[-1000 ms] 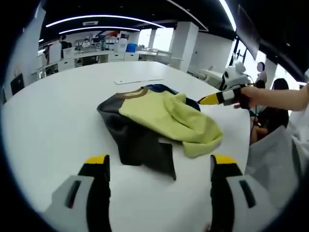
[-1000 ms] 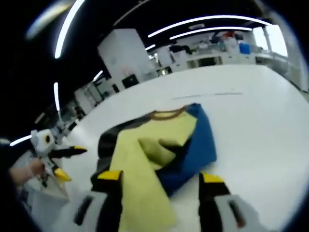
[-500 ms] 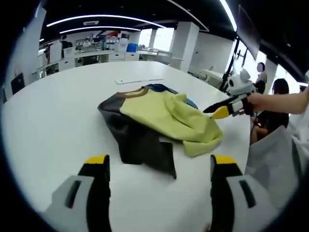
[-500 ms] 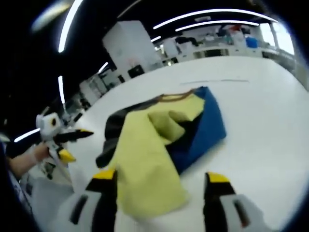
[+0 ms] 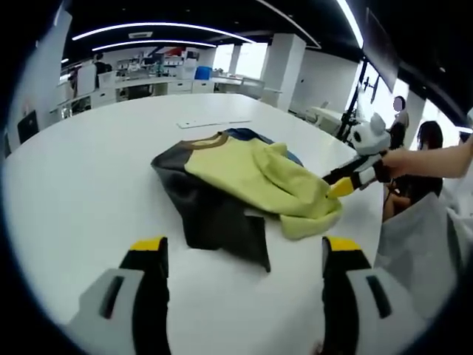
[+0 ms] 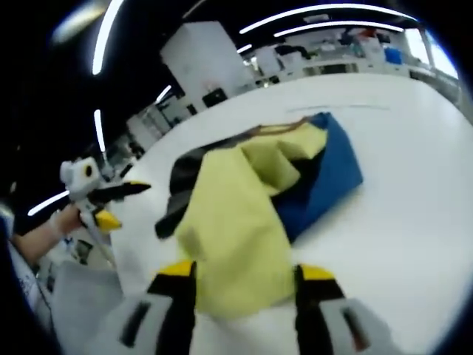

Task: Fold the garment on the visible template until the final outline fits inside the template.

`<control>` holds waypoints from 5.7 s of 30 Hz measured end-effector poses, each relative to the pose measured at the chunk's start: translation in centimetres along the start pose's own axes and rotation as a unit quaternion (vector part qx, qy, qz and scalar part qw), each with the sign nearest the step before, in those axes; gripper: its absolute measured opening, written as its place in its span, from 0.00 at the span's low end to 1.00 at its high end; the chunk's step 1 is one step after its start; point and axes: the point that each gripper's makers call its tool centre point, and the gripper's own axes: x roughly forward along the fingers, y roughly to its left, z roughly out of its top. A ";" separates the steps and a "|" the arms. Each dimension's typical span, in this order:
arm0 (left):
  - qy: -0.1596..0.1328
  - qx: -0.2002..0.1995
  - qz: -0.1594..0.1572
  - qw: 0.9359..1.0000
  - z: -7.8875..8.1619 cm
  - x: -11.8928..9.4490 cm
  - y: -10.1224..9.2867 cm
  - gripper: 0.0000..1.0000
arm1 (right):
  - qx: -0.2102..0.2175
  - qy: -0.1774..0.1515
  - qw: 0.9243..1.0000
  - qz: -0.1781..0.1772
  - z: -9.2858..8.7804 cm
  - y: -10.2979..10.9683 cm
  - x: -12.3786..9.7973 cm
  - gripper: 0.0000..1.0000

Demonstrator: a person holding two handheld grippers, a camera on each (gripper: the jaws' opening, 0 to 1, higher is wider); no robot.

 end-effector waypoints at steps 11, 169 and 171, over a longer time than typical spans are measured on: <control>0.002 0.000 -0.002 1.000 -0.1 0.2 0.0 0.82 | 0.039 0.009 0.999 0.025 -0.5 0.9 -0.4 0.01; -0.008 -0.033 -0.004 0.999 -2.0 -0.7 -1.1 0.82 | 0.042 -0.082 0.994 -0.059 0.8 -1.0 -2.0 0.00; -0.007 -0.032 -0.006 0.999 -2.0 -0.5 -1.3 0.82 | 0.046 -0.081 0.993 -0.066 0.3 -1.6 -2.8 0.00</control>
